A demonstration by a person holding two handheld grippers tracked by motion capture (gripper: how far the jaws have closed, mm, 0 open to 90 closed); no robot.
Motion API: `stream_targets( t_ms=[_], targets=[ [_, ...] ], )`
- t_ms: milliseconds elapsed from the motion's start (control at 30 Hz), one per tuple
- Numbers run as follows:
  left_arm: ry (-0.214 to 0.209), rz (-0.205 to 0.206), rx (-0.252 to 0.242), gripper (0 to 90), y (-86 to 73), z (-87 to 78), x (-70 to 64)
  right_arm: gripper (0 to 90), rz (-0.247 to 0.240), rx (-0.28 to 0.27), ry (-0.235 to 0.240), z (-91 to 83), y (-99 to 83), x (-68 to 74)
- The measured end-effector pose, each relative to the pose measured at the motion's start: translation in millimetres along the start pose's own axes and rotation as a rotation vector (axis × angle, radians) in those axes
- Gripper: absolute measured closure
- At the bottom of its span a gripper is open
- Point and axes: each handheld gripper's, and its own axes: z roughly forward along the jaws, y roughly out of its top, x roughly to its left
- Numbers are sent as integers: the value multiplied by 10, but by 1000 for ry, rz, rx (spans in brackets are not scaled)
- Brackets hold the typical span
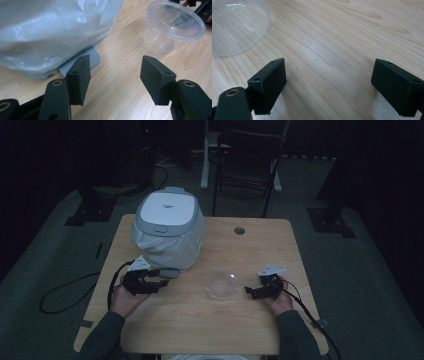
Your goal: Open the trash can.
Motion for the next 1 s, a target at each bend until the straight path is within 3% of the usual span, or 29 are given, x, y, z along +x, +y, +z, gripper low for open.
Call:
stream_targets(
  t_ms=[1000],
  targets=[
    [-17,34,-51,471,389,-216,17,118,-1,-1,0,1,0,-1]
  ],
)
